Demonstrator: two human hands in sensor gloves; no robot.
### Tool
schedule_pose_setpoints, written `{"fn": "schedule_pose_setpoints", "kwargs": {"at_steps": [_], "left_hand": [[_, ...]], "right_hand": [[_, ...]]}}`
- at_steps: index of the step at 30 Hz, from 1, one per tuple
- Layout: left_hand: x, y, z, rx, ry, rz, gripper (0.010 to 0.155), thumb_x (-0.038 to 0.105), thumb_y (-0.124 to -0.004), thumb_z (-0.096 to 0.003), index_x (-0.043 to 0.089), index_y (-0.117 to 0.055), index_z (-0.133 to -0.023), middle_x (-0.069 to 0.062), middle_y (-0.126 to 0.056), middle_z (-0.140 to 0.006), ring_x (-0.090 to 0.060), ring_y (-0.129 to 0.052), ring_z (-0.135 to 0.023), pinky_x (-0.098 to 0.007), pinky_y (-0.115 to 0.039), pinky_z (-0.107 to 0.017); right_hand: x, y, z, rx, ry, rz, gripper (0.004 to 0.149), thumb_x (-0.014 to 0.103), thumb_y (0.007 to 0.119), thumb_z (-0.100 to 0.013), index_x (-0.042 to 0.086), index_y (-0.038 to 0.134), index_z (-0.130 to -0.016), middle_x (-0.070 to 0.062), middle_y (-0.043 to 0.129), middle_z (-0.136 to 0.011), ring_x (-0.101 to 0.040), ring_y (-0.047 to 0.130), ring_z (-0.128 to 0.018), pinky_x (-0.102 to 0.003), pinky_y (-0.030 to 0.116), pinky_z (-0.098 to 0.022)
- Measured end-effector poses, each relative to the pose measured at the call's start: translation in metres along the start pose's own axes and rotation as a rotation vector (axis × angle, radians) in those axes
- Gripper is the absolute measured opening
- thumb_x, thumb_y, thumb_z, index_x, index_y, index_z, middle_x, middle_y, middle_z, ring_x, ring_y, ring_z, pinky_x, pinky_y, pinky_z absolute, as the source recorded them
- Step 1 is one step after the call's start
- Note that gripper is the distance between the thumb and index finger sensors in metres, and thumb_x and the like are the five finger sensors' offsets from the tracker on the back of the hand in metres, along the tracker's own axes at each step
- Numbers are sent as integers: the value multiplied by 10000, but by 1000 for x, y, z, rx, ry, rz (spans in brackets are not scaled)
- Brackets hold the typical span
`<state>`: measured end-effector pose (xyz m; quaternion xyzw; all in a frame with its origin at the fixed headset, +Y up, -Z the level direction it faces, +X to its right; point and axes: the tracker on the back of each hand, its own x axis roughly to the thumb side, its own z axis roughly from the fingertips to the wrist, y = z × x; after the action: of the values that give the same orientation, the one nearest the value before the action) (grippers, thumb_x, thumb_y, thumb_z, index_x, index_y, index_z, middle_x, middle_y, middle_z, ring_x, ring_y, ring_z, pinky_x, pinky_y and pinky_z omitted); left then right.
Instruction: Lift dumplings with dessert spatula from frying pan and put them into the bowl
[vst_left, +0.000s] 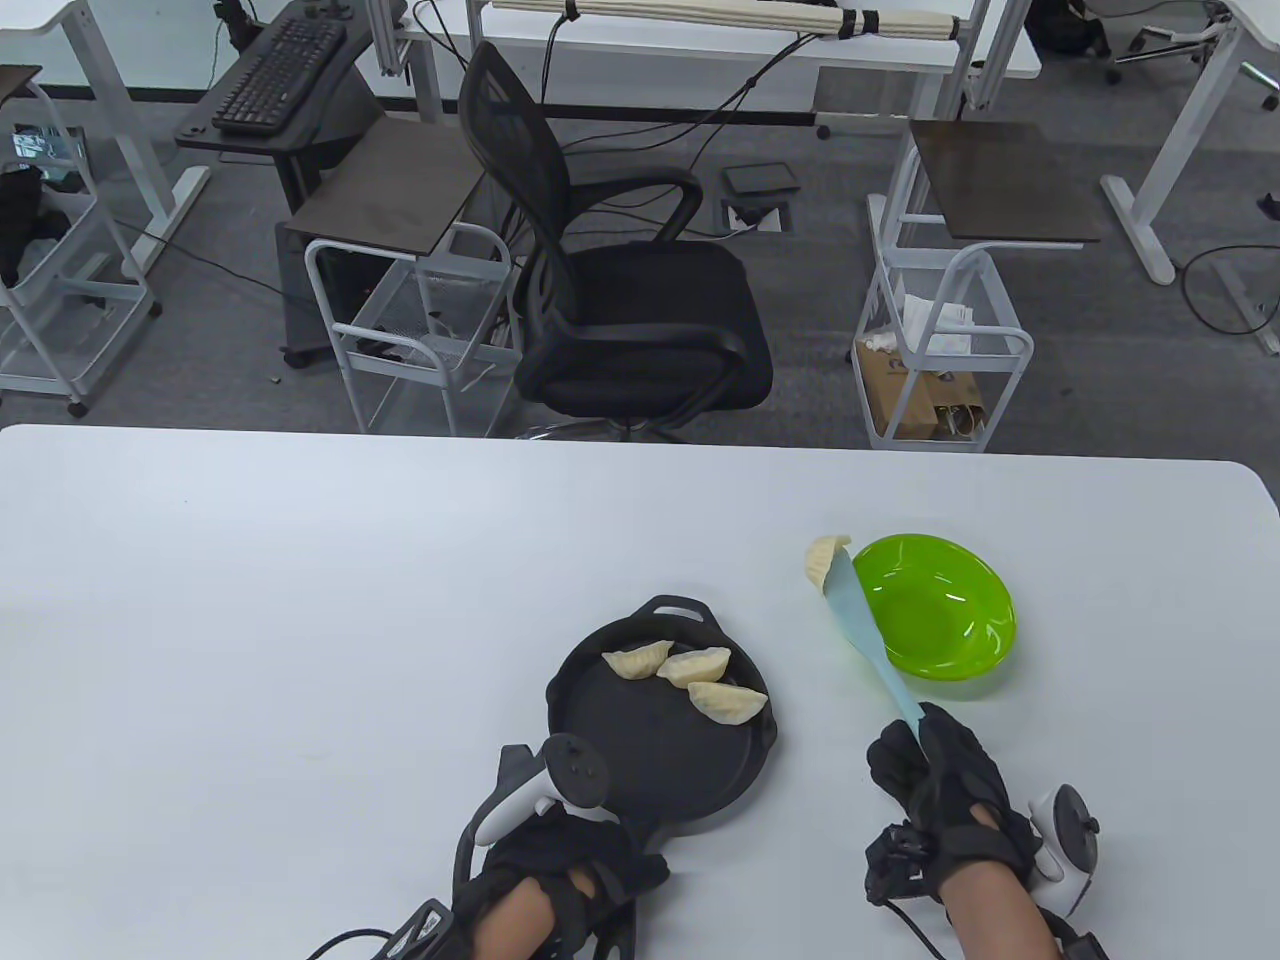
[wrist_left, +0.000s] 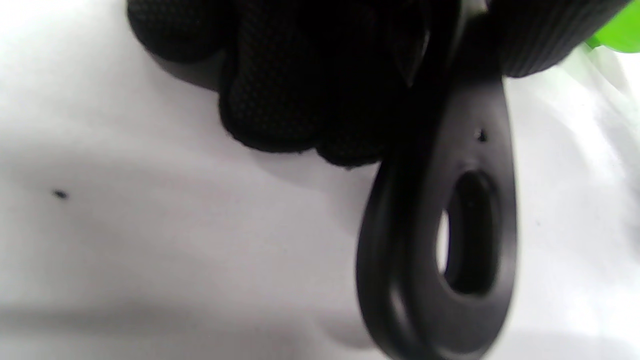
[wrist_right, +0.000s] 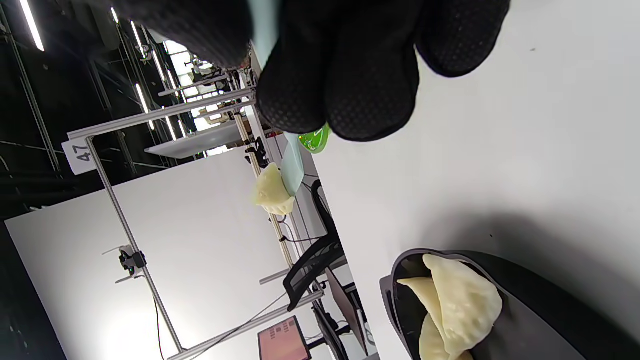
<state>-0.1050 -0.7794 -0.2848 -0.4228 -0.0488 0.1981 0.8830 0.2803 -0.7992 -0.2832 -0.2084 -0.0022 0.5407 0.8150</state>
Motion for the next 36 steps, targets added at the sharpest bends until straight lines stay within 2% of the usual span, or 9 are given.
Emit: {"fn": "schedule_pose_setpoints", "kwargs": {"at_steps": [27,36], "left_hand": [[0,0,0,0,0,0,650,724,-745,-454,268,-736,-917,80,-1076,-601,-177,-1009,-500,-449,-748,-528],[0,0,0,0,0,0,650,725,-745,-453,269,-734,-917,79,-1074,-604,-178,-1008,-501,-448,-748,-528]], "right_hand": [[2,-14,0,-159,-6,10,590,361,663,-580,39,448,-1024,-105,777,-862,-389,840,-697,-603,573,-683],[4,-14,0,-151,-17,8,606,367,666,-582,40,428,-1032,-119,760,-883,-397,828,-715,-606,566,-685]]}}
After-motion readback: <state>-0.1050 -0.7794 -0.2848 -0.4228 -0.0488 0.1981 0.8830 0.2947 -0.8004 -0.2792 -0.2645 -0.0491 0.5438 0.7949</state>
